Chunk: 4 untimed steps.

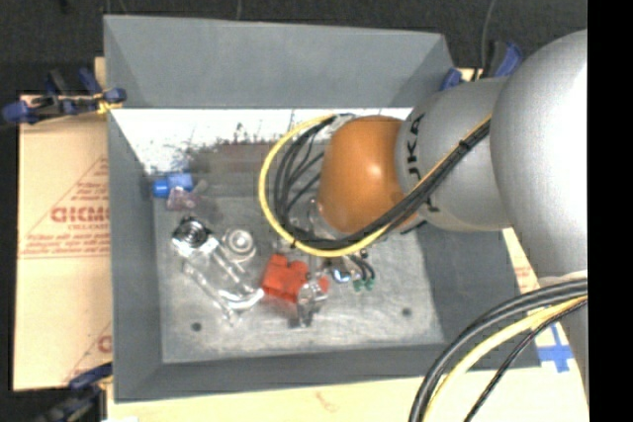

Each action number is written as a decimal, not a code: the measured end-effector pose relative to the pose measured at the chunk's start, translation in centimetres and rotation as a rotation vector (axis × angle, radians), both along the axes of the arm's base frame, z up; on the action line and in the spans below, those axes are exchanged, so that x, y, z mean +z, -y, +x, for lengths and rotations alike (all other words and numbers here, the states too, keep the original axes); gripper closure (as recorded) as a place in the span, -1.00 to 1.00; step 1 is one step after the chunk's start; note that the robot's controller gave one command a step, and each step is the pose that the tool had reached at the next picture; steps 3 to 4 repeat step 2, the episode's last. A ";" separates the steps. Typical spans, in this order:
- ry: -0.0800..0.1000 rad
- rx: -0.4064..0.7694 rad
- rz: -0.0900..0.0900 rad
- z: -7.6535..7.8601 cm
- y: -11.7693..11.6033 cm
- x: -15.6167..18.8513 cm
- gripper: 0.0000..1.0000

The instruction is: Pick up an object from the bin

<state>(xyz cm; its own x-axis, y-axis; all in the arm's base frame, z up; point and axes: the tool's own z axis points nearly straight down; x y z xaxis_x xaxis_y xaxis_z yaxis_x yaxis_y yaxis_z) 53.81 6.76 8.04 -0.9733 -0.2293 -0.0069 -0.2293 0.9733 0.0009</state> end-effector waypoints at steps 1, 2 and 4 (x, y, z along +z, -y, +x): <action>0.003 -0.003 -0.001 0.1 0.3 0.1 1.00; 0.004 0.250 -0.005 -1.7 1.3 14.5 1.00; 0.004 0.250 -0.005 -1.7 1.3 14.5 1.00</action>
Offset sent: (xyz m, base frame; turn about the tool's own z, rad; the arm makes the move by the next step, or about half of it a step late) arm 0.0000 0.0000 0.0000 0.0000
